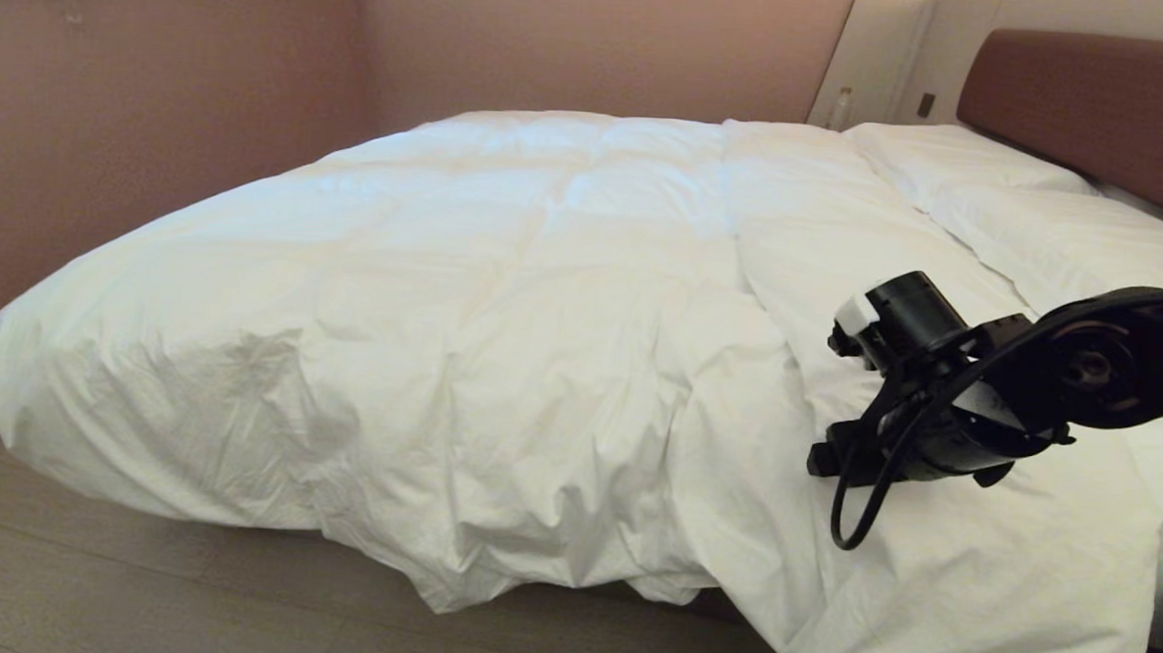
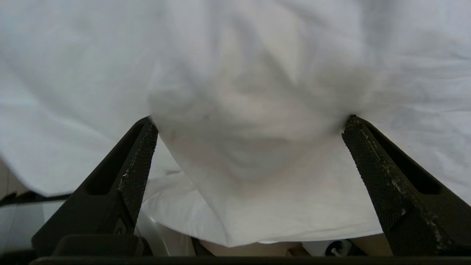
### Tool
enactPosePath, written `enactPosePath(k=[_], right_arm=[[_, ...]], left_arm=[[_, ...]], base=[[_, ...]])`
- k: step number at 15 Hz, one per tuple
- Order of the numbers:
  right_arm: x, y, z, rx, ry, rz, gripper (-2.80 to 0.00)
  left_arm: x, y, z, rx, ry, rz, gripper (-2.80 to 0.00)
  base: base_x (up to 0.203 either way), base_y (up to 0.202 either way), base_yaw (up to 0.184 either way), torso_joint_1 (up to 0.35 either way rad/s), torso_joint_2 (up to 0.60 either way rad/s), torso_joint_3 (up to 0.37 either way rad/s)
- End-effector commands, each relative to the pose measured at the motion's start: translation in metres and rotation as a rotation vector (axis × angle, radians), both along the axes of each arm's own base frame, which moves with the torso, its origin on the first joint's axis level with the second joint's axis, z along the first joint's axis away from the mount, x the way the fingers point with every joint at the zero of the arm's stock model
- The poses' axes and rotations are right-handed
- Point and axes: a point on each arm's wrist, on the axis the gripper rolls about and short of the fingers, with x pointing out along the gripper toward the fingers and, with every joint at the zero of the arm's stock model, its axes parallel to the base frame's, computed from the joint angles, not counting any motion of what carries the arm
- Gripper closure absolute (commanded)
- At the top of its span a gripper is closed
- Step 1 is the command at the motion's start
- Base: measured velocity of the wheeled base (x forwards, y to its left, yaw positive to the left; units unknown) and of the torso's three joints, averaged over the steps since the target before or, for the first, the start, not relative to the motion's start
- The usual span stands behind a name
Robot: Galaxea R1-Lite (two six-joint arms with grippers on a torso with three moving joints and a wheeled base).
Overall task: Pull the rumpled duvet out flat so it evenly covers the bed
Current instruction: Hold the folded corner of the quilt
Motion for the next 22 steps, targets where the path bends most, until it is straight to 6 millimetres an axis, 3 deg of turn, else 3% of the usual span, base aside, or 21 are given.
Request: enactPosePath(k=[1,8,11,22], right_arm=[[0.003,0.004,-0.005,-0.02,0.003,-0.024,-2.8],[-0.013,0.031,-0.01,-0.11,-0.048,-0.04,-2.8],[-0.002,0.039,-0.034,-0.242,-0.078,-0.138,-2.8],[-0.001,0.039,-0.037,-0.308,-0.119,-0.191,-2.8]], left_arm=[[0.0,0.0,0.0,-0.001,0.0,0.0,0.0],[0.0,0.0,0.0,-0.001,0.0,0.0,0.0],[0.0,0.0,0.0,-0.001,0.0,0.0,0.0],[0.0,0.0,0.0,-0.001,0.0,0.0,0.0]], base=[[0.0,0.0,0.0,0.0,0.0,0.0],[0.0,0.0,0.0,0.0,0.0,0.0],[0.0,0.0,0.0,0.0,0.0,0.0],[0.0,0.0,0.0,0.0,0.0,0.0]])
